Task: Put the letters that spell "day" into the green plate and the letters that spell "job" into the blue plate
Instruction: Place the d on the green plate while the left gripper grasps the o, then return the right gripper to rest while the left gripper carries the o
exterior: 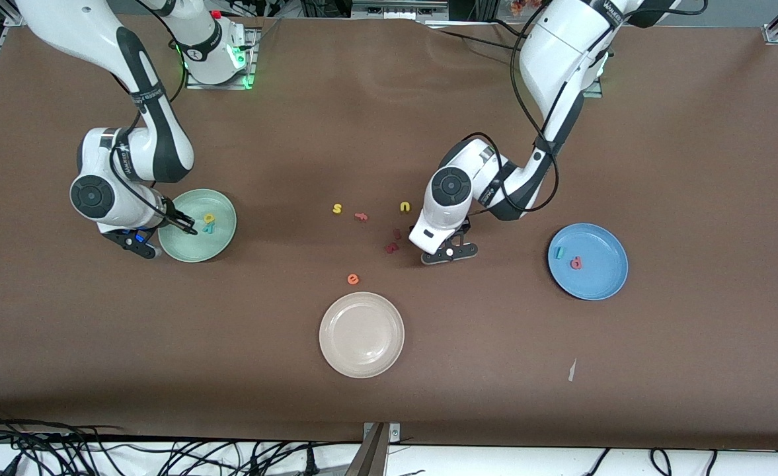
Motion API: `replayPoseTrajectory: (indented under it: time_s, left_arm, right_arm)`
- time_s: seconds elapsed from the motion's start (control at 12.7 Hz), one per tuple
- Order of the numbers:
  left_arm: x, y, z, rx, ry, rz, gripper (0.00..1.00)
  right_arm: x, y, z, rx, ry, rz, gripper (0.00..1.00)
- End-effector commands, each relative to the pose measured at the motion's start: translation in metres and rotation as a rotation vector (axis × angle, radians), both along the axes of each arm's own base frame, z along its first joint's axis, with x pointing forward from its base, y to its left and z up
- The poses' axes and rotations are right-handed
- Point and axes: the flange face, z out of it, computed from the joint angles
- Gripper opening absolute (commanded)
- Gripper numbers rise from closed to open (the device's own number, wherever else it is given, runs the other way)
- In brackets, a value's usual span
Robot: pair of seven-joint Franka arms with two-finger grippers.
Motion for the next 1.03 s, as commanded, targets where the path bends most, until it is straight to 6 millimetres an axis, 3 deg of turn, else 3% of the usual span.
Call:
replayPoseTrajectory:
  time_s: [0.0, 0.16, 0.32, 0.47, 0.63, 0.79, 0.95]
  left_arm:
    - [0.004, -0.011, -0.001, -0.017, 0.000, 0.014, 0.63]
    - [0.005, -0.009, -0.003, -0.014, 0.001, 0.014, 0.57]
    - [0.005, -0.009, -0.003, -0.014, 0.001, 0.002, 0.48]
    - [0.005, -0.007, -0.004, -0.012, 0.003, -0.001, 0.39]
    - [0.005, -0.007, -0.004, -0.010, 0.003, -0.003, 0.28]
    - [0.006, -0.006, -0.002, -0.008, 0.003, -0.005, 0.23]
    - [0.014, 0.004, 0.014, -0.005, 0.007, -0.017, 0.21]
  right_arm:
    - [0.020, 0.012, 0.033, 0.024, -0.009, 0.023, 1.00]
    - [0.044, 0.021, 0.081, 0.026, 0.042, 0.045, 1.00]
    - [0.068, 0.034, 0.136, 0.058, 0.053, 0.173, 1.00]
    - [0.081, 0.034, 0.172, 0.093, 0.021, 0.296, 1.00]
    - [0.095, 0.026, 0.216, 0.106, -0.053, 0.386, 1.00]
    - [0.105, 0.014, 0.267, 0.173, -0.117, 0.426, 1.00]
    - [0.104, -0.009, 0.299, 0.226, -0.128, 0.386, 1.00]
